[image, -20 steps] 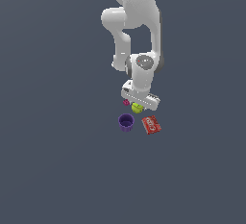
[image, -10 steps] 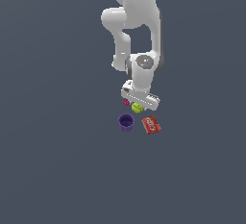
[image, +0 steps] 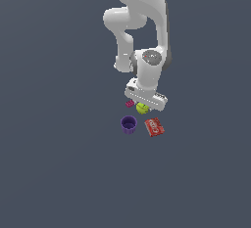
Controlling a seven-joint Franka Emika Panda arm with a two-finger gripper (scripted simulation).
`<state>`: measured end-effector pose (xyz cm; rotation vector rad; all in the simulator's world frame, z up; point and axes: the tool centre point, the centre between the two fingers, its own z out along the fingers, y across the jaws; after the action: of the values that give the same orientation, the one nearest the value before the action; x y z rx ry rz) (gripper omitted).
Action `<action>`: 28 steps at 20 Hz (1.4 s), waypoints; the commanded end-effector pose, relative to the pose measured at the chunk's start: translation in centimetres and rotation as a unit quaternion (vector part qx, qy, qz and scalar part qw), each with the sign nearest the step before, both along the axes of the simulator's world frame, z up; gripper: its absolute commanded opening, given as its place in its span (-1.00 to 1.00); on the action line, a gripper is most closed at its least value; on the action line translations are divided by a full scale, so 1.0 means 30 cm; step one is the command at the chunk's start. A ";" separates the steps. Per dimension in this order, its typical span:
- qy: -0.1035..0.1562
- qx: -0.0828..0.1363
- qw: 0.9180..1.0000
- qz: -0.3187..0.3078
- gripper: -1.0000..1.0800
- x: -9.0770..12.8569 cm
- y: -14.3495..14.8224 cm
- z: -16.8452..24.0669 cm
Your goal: Pick up a designated object from a clutter of objects.
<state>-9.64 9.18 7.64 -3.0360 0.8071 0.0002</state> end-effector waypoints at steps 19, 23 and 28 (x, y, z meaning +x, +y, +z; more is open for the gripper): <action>0.000 0.001 1.000 0.000 -1.00 0.218 0.148 0.540; 0.000 0.000 1.000 0.000 -1.00 0.269 0.180 0.658; 0.000 0.000 1.000 0.000 -1.00 0.328 0.217 0.791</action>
<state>-0.31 15.35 30.09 -3.0352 0.8071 0.0005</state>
